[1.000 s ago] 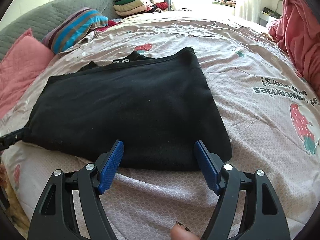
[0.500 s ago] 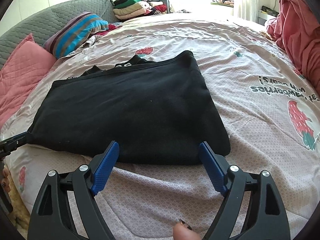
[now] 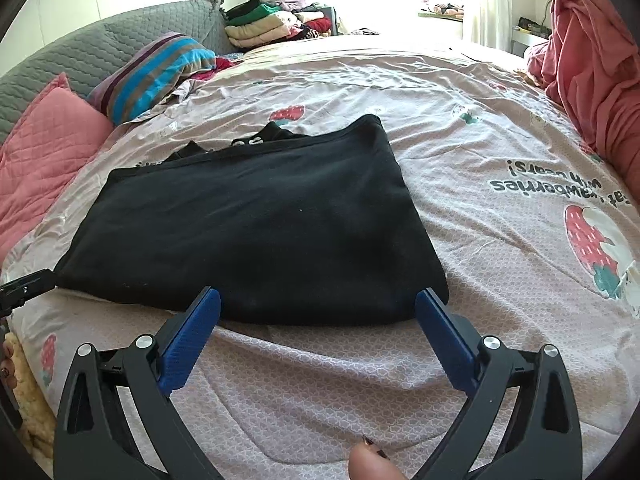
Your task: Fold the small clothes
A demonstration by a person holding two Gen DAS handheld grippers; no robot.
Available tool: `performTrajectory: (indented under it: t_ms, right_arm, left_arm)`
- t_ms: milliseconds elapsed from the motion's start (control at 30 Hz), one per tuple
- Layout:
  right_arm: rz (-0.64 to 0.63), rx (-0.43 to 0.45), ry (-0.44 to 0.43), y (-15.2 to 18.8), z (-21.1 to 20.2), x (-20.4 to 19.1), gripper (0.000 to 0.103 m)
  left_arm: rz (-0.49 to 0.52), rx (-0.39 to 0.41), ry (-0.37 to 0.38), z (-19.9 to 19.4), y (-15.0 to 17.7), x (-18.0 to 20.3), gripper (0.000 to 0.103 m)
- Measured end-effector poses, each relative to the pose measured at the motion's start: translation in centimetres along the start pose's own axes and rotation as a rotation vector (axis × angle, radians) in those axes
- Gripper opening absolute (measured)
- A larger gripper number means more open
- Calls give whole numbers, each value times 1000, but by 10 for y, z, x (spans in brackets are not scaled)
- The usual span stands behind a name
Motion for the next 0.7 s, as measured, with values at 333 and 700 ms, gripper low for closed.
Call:
performTrajectory:
  t_ms: [333, 700]
  right_arm:
    - [-21, 28, -16, -7, -9, -13, 98]
    - [-70, 36, -55, -15, -12, -39, 98]
  left_arm:
    - [-3, 37, -30, -15, -5, -6, 93]
    - [-44, 61, -53, -26, -9, -26, 93]
Point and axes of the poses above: each gripper's, at about its wrist camera, not at the fingertips, and z roughly the way its jaws point, x to its right, y to its underside, the point moved 1 cm from there along z, roughly the way its jaws point, and after that the axes turned 12 degrees about x, right-handed, at the moved point
